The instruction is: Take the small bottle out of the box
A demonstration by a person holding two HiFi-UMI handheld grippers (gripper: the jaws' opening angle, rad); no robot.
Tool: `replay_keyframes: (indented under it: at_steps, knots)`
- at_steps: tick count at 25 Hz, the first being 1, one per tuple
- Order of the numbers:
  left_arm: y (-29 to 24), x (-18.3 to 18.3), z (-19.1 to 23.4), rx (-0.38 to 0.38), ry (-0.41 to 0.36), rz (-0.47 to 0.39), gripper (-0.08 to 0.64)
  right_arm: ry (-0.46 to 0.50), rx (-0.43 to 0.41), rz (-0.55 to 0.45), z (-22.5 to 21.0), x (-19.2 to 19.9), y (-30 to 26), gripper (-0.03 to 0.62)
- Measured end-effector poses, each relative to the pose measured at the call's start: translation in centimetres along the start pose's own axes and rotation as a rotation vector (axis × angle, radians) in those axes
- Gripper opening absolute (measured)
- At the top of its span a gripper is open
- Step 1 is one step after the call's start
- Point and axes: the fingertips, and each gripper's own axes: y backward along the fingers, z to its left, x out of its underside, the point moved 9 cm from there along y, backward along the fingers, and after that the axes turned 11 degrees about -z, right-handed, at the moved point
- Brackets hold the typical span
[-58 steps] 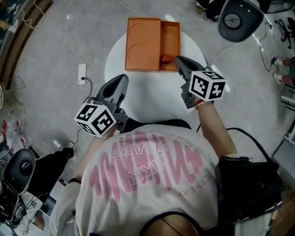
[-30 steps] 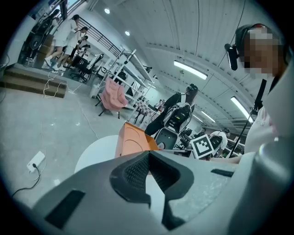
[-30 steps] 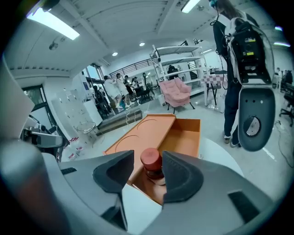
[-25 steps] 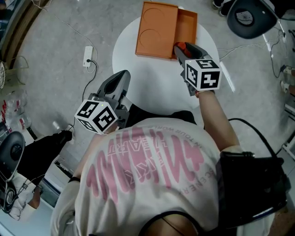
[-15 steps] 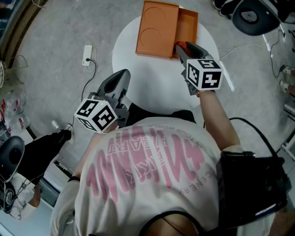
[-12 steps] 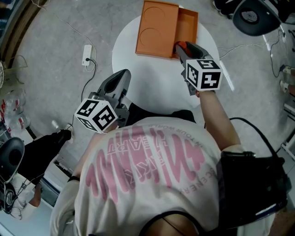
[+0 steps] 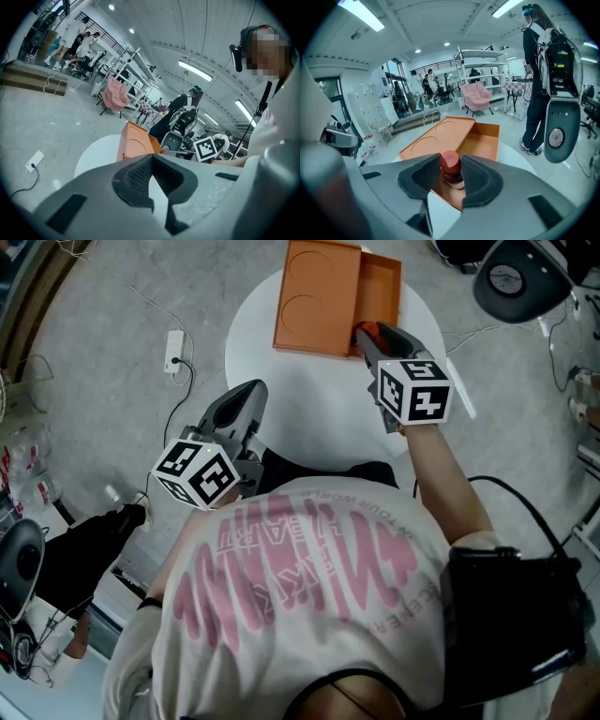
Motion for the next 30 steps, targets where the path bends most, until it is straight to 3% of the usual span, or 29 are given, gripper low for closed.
replay_keyframes:
  at_steps: [30]
  knots:
    - [0.6, 0.7, 0.6, -0.016, 0.033, -0.052, 0.008, 0.047, 0.024, -0.005, 0.2, 0.1, 0.3, 0.126]
